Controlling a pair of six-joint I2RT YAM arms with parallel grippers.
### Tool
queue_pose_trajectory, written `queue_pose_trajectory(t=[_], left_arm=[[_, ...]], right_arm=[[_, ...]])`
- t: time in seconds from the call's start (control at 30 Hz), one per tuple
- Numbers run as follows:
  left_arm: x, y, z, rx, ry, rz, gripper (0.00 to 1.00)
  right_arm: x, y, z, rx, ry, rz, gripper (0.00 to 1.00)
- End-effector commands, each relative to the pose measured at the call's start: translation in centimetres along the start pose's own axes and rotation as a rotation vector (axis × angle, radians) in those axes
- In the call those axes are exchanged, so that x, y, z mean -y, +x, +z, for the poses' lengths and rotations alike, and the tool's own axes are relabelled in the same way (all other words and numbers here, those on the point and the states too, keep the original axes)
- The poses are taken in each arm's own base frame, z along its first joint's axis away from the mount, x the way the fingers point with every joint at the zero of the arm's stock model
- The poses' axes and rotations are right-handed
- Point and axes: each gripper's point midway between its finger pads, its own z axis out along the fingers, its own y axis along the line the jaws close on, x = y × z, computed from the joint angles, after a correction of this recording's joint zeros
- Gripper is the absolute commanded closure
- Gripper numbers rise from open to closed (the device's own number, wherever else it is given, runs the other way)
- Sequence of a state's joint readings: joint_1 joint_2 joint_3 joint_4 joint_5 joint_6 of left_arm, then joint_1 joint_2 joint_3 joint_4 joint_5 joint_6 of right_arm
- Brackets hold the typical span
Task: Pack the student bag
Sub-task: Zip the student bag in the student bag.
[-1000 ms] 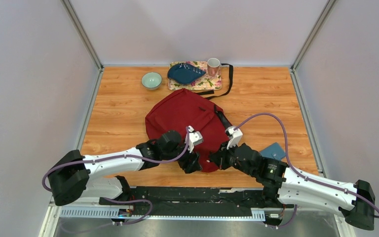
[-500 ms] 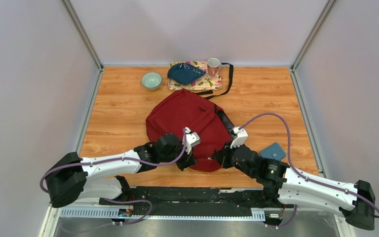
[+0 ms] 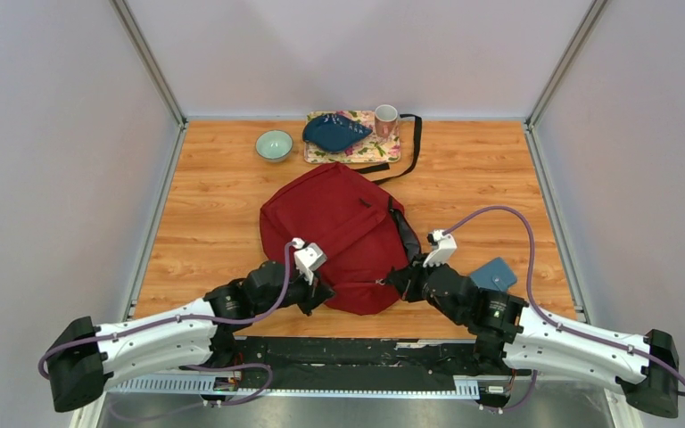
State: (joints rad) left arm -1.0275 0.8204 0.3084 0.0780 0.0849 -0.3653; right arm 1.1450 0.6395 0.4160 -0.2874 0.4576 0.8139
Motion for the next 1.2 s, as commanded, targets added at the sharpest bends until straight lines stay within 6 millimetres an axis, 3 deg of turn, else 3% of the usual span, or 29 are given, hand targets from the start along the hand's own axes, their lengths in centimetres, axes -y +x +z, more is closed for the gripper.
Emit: queue_pose_trajectory(t=[0.0,0.17,0.33,0.37,0.5,0.57,0.6,0.63,0.67,0.73,0.77,0.8,0.83,0.97,1.0,1.03,1.1,1.13,1.17], left_arm=[[-5.0,2.4,-2.0,0.003,-0.269,-0.084,1.0],[-6.6,2.6,-3.3,0.058,-0.359,-0.143,1.0],[-6.1,1.7,-3.5,0.061,-0.34,-0.124,1.0],[-6.5,2.3,-3.8,0.025,-0.368,-0.113,1.0],[-9.0,1.7,-5.7,0.073,-0.535,-0.149,1.0],[-9.7,1.8,-6.9,0.091,-0.593,-0.186,1.0],[-10.0,1.5,-7.3,0.106,-0.609,-0.189,0.97],[-9.8,1.2,-7.5,0.116,-0.6,-0.191,0.86],[-9.3,0.6,-7.7,0.137,-0.573,-0.181,0.62],[-8.0,-1.3,-7.8,0.17,-0.505,-0.175,0.43],[-7.5,-2.1,-7.9,0.181,-0.481,-0.154,0.28],[-6.8,-2.9,-7.9,0.185,-0.448,-0.142,0.24],[-6.0,-4.7,-8.4,0.215,-0.423,-0.13,0.23],[-3.0,-8.6,-7.9,0.224,-0.295,-0.03,0.23],[-1.6,-9.2,-7.4,0.215,-0.219,-0.006,0.23],[-0.5,-11.0,-7.5,0.249,-0.178,0.016,0.23],[1.3,-11.4,-6.1,0.198,-0.091,0.053,0.22],[2.2,-12.9,-6.0,0.221,-0.054,0.078,0.22],[2.7,-12.6,-4.9,0.187,-0.025,0.094,0.22]], right_arm=[[2.5,-1.2,0.1,0.091,0.097,-0.009,1.0],[2.3,-0.9,0.0,0.085,0.072,-0.011,1.0],[-0.3,-0.6,-0.3,0.026,-0.044,-0.038,1.0],[-0.1,-0.5,-0.3,0.016,-0.032,-0.039,1.0],[3.7,0.9,0.2,0.006,0.124,-0.062,1.0],[4.3,1.3,0.4,0.002,0.147,-0.079,1.0],[3.9,1.7,0.6,-0.017,0.124,-0.093,1.0],[3.4,1.8,0.7,-0.028,0.102,-0.104,1.0],[2.8,1.9,0.8,-0.039,0.072,-0.121,1.0],[0.8,2.0,0.9,-0.059,-0.011,-0.114,1.0],[0.3,1.9,0.9,-0.063,-0.032,-0.123,1.0],[-0.2,1.9,1.0,-0.068,-0.049,-0.125,1.0],[-0.5,1.7,0.9,-0.069,-0.059,-0.131,1.0],[-2.1,0.8,0.5,-0.063,-0.113,-0.156,1.0],[-2.4,0.6,0.4,-0.063,-0.125,-0.162,1.0],[-2.6,0.4,0.3,-0.057,-0.131,-0.16,1.0],[-2.7,0.0,0.1,-0.05,-0.131,-0.158,1.0],[-2.7,-0.1,0.0,-0.044,-0.131,-0.157,1.0],[-2.5,-0.2,0.0,-0.044,-0.125,-0.159,1.0]])
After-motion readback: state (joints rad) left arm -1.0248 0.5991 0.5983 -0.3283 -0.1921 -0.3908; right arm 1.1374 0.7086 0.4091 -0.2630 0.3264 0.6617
